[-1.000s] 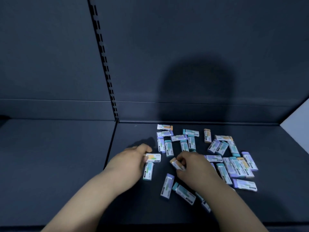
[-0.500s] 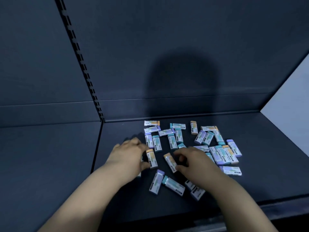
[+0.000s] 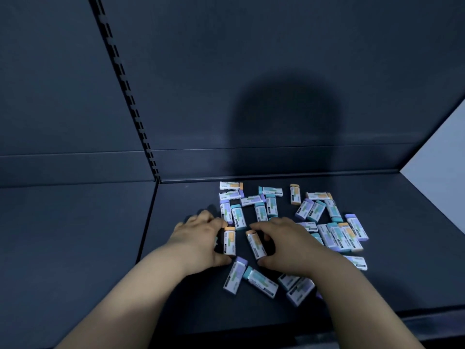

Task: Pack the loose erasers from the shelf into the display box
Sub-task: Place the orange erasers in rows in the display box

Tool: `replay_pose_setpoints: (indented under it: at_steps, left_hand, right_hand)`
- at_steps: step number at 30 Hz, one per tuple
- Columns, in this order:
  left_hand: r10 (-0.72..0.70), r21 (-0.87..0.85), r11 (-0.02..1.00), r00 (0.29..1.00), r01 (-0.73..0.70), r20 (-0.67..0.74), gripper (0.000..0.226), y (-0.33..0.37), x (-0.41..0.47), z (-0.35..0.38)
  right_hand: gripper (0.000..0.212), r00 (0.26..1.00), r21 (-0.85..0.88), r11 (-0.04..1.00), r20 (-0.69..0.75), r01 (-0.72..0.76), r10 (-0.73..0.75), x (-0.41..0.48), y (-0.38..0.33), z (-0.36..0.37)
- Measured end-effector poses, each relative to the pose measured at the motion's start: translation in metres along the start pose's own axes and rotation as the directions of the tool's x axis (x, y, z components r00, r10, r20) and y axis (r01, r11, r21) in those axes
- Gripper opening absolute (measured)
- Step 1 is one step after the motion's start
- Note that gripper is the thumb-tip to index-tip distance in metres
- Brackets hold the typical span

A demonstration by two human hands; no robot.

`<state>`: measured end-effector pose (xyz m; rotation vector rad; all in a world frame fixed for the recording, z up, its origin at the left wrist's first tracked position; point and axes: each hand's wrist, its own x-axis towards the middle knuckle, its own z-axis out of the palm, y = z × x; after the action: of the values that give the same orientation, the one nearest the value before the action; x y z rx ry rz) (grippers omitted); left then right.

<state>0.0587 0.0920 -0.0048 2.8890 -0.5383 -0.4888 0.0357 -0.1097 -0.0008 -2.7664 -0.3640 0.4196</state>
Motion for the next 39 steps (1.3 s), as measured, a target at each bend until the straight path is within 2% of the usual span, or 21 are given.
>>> replay_pose_setpoints:
  at_steps: [5, 8, 13, 20, 27, 39]
  left_hand:
    - [0.013, -0.023, 1.000, 1.000, -0.013, -0.026, 0.072, 0.000, 0.001, 0.000]
    - [0.038, 0.035, 0.999, 0.991, -0.033, -0.131, 0.071, 0.004, -0.002, 0.000]
    - [0.039, 0.066, 0.998, 0.953, -0.020, -0.302, 0.068, 0.012, -0.013, -0.006]
    - [-0.079, -0.048, 0.997, 0.903, 0.064, -0.422, 0.064, -0.010, -0.039, 0.002]
    - [-0.130, -0.062, 0.991, 0.856, 0.115, -0.500, 0.068, -0.086, -0.092, 0.011]
    - [-0.131, -0.015, 0.989, 0.838, 0.146, -0.529, 0.071, -0.281, -0.213, -0.005]
  right_hand:
    - [0.073, 1.000, -0.052, 0.999, 0.002, 0.011, -0.011, 0.003, 0.001, -0.004]
    - [0.067, 0.997, -0.051, 0.999, -0.073, 0.010, -0.014, 0.004, 0.000, -0.006]
    - [0.064, 0.980, 0.050, 0.998, -0.195, 0.043, -0.032, 0.003, -0.004, -0.009]
    - [0.057, 0.978, 0.118, 0.979, -0.151, 0.163, -0.145, 0.013, -0.039, -0.001]
    - [0.059, 0.974, 0.121, 0.970, -0.104, 0.212, -0.200, 0.025, -0.122, 0.024]
    - [0.059, 0.976, 0.181, 0.964, -0.137, 0.193, -0.170, 0.053, -0.335, 0.090]
